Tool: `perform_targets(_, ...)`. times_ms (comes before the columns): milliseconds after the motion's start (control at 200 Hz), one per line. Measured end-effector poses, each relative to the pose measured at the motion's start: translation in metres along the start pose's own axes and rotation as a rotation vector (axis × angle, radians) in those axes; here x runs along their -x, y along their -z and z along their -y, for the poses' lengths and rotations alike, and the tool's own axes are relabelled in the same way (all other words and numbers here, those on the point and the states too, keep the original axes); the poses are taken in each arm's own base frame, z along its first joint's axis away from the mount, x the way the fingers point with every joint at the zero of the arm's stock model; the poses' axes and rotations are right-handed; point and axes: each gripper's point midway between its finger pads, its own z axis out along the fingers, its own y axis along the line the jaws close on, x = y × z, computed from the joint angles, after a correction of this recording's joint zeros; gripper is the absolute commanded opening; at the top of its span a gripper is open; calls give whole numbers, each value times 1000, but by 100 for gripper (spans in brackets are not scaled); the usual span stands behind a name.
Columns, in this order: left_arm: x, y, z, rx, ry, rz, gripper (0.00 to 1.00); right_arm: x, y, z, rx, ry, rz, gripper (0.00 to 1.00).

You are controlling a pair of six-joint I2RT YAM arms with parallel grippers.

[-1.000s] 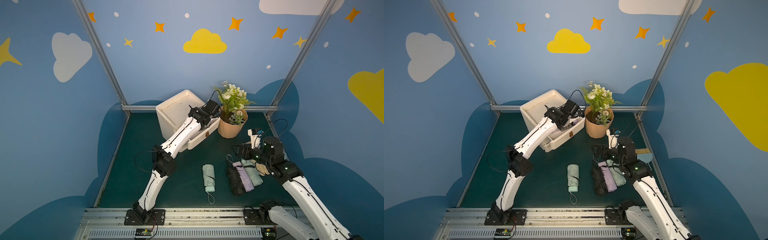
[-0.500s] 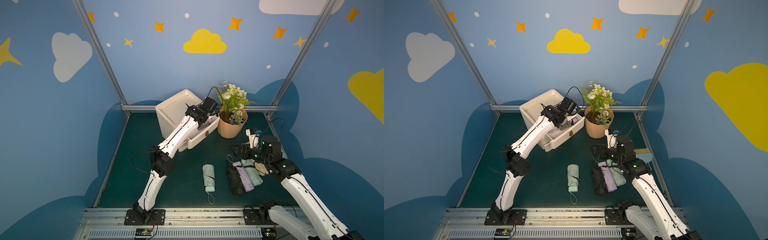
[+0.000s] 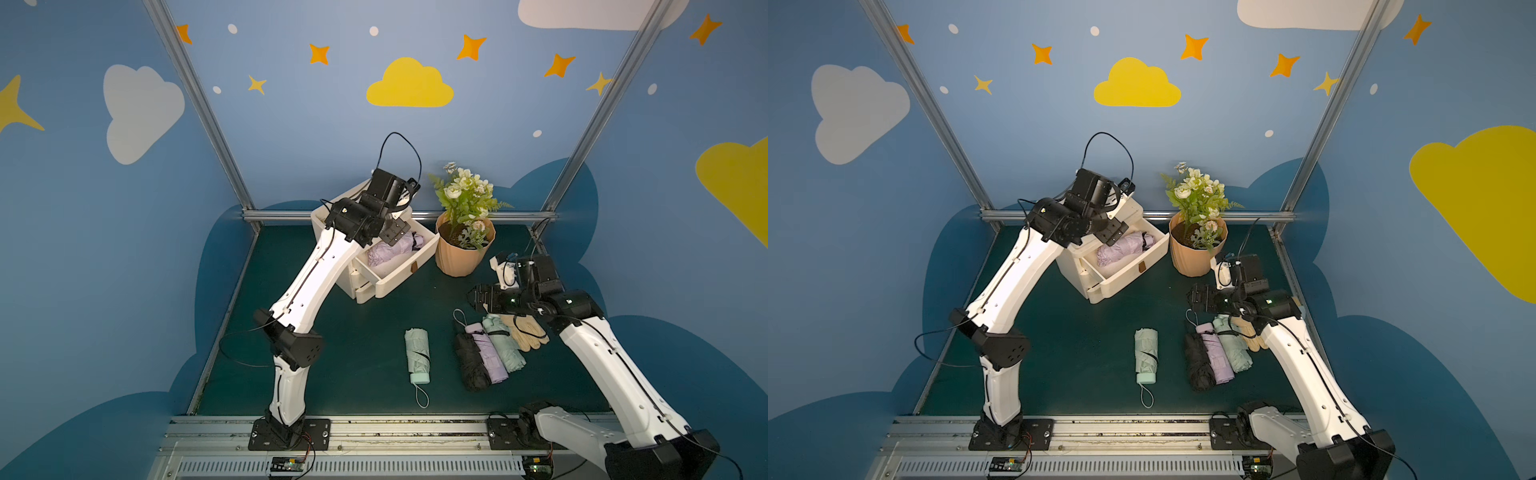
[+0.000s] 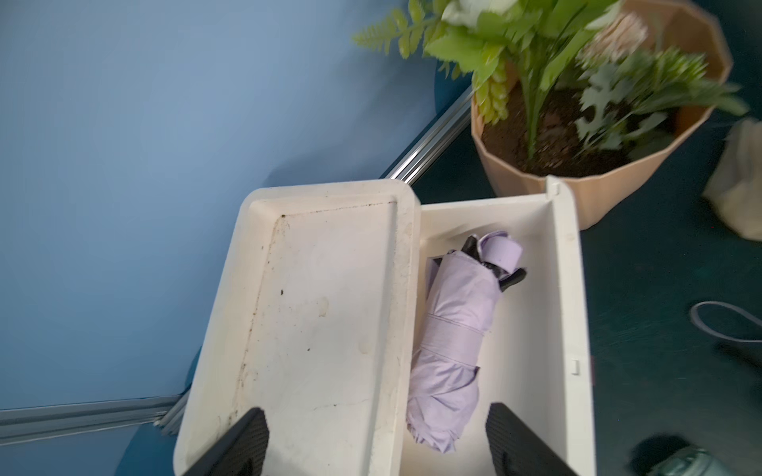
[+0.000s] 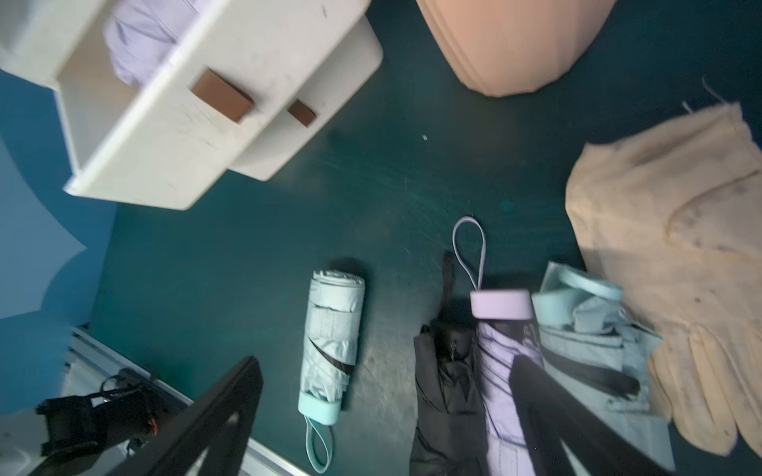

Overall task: Place the umbrella in the drawer by color
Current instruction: Place the umbrella in the drawer, then pick up the umbrella from the center of the board.

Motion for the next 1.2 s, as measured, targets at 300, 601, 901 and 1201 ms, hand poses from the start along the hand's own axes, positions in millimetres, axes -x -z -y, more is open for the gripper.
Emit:
perform_targets(300,-41,45,30,-187,319,244,100,-87,-29,52,-296,-52,-341,73)
perform_targets(601,-57,50,28,-209,466,313,100,-143,-58,88,-490,-108,-660,57)
perform_targets(901,-47,70,19,-201,491,380,100,-157,-69,104,-574,-101,-749,64)
perform_targets(1201,-48,68,17,-192,494,376,100,-166,-90,100,-549,-46,-803,74)
